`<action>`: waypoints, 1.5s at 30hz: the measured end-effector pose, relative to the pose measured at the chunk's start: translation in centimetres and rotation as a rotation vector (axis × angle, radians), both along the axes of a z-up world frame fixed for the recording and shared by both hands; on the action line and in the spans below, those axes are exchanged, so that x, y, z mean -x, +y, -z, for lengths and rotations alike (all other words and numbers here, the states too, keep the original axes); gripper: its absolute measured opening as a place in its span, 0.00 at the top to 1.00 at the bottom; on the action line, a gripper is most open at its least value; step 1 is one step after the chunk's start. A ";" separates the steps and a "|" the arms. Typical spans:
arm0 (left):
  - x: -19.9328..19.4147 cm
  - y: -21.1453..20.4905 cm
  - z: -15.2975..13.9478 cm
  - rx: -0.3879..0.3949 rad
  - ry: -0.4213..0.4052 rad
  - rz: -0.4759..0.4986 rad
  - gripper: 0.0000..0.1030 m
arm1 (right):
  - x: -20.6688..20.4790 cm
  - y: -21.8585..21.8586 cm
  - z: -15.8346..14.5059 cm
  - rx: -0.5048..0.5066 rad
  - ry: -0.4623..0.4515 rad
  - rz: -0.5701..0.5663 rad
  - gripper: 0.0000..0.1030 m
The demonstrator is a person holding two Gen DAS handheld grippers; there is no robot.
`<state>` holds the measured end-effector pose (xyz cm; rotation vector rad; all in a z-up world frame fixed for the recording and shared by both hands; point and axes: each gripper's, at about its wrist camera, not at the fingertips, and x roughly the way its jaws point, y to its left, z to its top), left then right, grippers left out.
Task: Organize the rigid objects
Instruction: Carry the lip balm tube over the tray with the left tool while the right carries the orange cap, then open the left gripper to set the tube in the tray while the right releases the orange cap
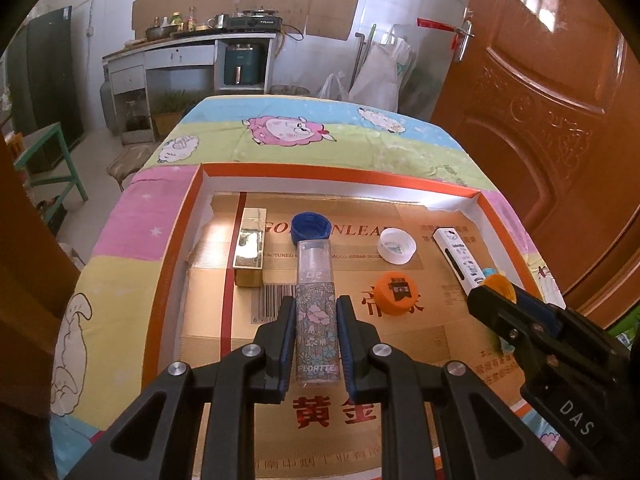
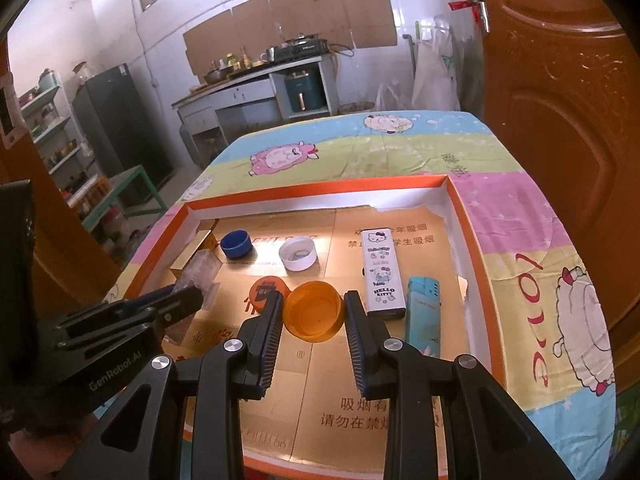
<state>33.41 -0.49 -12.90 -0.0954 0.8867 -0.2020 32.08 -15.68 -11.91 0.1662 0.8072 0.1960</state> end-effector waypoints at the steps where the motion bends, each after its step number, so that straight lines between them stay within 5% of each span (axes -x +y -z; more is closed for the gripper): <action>1: -0.1 0.0 0.0 -0.001 0.001 0.001 0.80 | 0.0 0.0 0.0 0.000 0.001 0.000 0.70; 45: -1.1 -0.4 1.6 -0.008 0.021 0.020 0.80 | -2.4 0.8 3.0 0.039 0.090 -0.016 0.69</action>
